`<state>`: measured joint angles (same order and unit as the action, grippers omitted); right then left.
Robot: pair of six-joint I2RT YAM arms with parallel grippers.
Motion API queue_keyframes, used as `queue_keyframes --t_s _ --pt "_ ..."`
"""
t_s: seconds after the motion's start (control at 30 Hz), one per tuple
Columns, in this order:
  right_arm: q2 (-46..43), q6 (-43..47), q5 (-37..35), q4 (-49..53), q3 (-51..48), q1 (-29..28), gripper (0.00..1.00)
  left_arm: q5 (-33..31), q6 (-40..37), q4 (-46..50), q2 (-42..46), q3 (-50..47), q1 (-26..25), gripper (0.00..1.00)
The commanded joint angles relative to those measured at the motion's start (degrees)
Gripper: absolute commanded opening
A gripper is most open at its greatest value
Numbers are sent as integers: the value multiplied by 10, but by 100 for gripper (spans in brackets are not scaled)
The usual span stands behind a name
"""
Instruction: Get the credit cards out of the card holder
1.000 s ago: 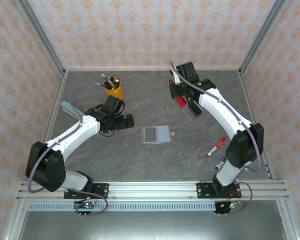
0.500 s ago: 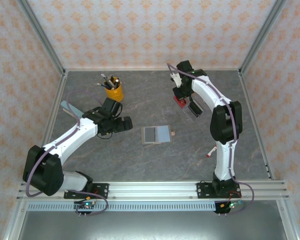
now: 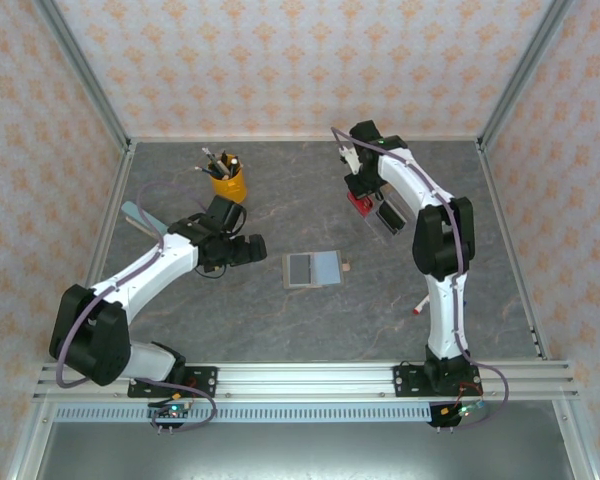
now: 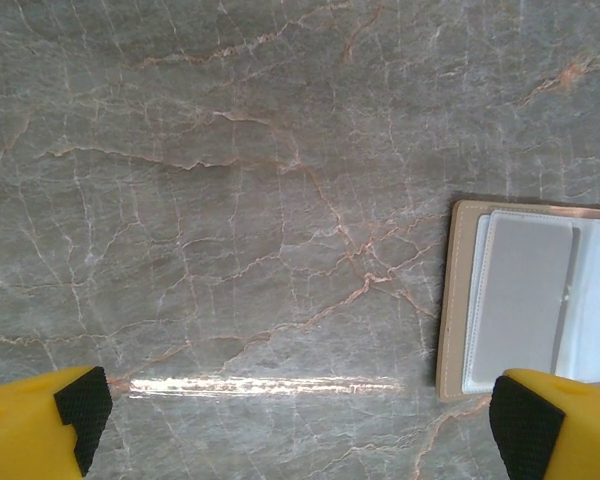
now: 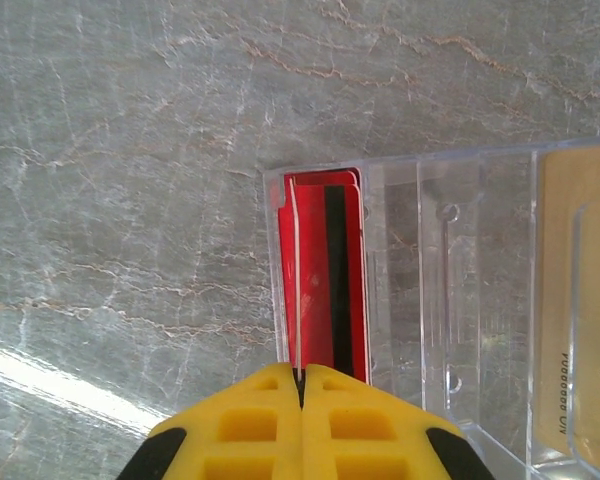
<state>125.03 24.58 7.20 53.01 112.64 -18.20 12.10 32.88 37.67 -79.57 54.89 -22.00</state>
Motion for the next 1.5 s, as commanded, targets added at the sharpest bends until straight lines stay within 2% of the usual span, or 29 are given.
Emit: queue_keyframes --t_s 0.0,0.2,0.53,0.77,0.9,1.03,1.2,1.3,1.47 --pt "9 10 -33 20 18 4 0 8 -9 -13 -9 -4 4 100" --pt "20 14 -46 27 29 4 0 10 -10 -14 -13 -4 4 100" --pt "38 18 -13 41 28 4 0 14 -11 -18 -17 -7 4 100" --pt "53 14 -18 41 35 4 0 21 -11 -23 -24 -5 4 100" --pt "51 5 -7 58 47 4 10 20 -6 -24 -26 -6 4 100" --pt "15 -20 2 56 42 4 20 22 1 -26 -27 -2 4 100" --pt "-53 -67 30 50 20 4 24 24 15 -33 -19 -2 4 100" --pt "-110 -113 55 25 -30 4 29 19 24 -34 -11 -5 4 100" --pt "-233 -212 85 -58 -180 -18 37 3 42 -36 5 -18 4 100"
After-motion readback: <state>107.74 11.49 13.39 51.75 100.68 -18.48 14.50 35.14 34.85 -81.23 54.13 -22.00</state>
